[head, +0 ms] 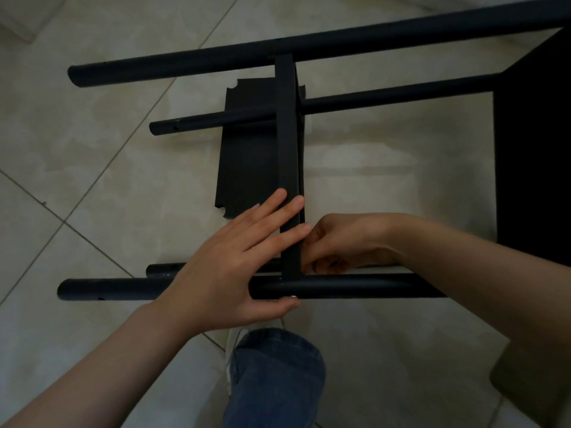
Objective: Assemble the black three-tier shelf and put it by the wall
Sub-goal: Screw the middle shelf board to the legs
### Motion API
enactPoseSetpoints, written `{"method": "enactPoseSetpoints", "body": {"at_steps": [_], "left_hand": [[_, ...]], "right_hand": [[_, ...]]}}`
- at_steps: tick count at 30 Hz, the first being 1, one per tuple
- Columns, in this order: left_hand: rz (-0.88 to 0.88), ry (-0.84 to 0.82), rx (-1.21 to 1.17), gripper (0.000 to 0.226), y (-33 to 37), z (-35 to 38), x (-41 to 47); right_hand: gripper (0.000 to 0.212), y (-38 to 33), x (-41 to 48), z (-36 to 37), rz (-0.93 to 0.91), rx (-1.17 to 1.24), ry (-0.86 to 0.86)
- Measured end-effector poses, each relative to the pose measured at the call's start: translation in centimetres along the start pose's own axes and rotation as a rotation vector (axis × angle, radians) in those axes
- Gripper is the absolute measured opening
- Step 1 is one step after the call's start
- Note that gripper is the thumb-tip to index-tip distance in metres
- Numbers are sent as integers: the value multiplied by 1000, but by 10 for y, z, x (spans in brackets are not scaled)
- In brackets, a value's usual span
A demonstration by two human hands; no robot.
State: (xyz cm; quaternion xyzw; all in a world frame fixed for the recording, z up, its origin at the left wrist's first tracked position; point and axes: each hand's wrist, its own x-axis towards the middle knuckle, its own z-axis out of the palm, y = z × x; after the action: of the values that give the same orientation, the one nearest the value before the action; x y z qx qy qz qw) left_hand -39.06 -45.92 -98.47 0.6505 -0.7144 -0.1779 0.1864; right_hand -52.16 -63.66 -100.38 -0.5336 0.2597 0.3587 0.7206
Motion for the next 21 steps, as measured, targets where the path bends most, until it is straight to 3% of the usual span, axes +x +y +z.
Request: {"method": "enactPoseSetpoints", "body": {"at_steps": [7, 12, 21], "left_hand": [[4, 1, -4, 84, -1, 1, 0], [8, 2, -6, 85, -1, 1, 0], [4, 5, -4, 83, 1, 0, 1]], "right_hand": [[32, 2, 0, 0, -7, 96, -20], [17, -2, 1, 4, 38, 71, 17], [14, -8, -5, 6, 42, 62, 46]]}}
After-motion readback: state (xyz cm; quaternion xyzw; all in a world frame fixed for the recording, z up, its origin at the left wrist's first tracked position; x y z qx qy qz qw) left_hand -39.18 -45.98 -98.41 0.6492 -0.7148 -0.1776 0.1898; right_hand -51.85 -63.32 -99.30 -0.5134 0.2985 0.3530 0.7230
